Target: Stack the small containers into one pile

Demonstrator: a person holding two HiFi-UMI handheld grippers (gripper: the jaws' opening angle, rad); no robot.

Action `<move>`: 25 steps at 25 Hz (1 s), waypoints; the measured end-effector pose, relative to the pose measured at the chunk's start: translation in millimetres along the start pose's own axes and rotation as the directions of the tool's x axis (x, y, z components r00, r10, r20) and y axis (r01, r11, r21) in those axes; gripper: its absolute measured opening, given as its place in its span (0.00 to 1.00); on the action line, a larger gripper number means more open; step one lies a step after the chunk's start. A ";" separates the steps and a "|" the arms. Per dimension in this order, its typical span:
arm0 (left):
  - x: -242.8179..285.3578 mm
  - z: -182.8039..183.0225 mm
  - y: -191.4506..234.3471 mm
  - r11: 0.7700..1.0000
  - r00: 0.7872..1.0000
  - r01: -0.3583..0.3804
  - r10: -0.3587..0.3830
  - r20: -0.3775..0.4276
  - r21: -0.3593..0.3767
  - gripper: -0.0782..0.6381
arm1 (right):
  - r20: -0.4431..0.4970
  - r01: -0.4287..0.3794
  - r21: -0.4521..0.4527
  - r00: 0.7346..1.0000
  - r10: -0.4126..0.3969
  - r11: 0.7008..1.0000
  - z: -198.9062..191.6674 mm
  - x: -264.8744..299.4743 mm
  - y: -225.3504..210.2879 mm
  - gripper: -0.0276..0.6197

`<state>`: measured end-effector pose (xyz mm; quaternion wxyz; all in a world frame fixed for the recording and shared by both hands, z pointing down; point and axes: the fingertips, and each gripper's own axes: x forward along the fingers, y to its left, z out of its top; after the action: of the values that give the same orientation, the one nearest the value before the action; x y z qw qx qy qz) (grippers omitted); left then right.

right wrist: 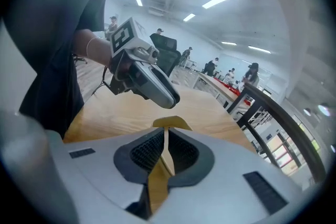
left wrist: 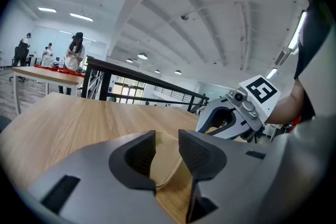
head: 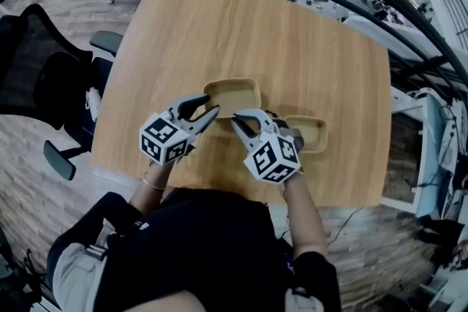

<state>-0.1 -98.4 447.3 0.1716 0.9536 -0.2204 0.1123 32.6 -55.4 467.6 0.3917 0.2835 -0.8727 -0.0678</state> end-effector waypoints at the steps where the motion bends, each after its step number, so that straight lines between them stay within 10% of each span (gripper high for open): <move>1: 0.1 2.2 -3.2 1.000 1.000 0.007 -0.007 0.006 0.003 0.31 | 0.012 0.016 0.028 1.000 -0.017 0.999 -0.2 -4.8 -0.4 0.09; 25: 53.9 27.0 -94.8 0.993 0.997 0.078 -0.080 0.013 0.092 0.17 | 0.105 0.247 0.425 0.942 -0.319 0.871 -78.1 -138.0 -60.8 0.09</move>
<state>94.5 -49.1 411.9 0.1301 0.9693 -0.1786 0.1075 189.3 -22.1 411.2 0.2334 0.4768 -0.8468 0.0336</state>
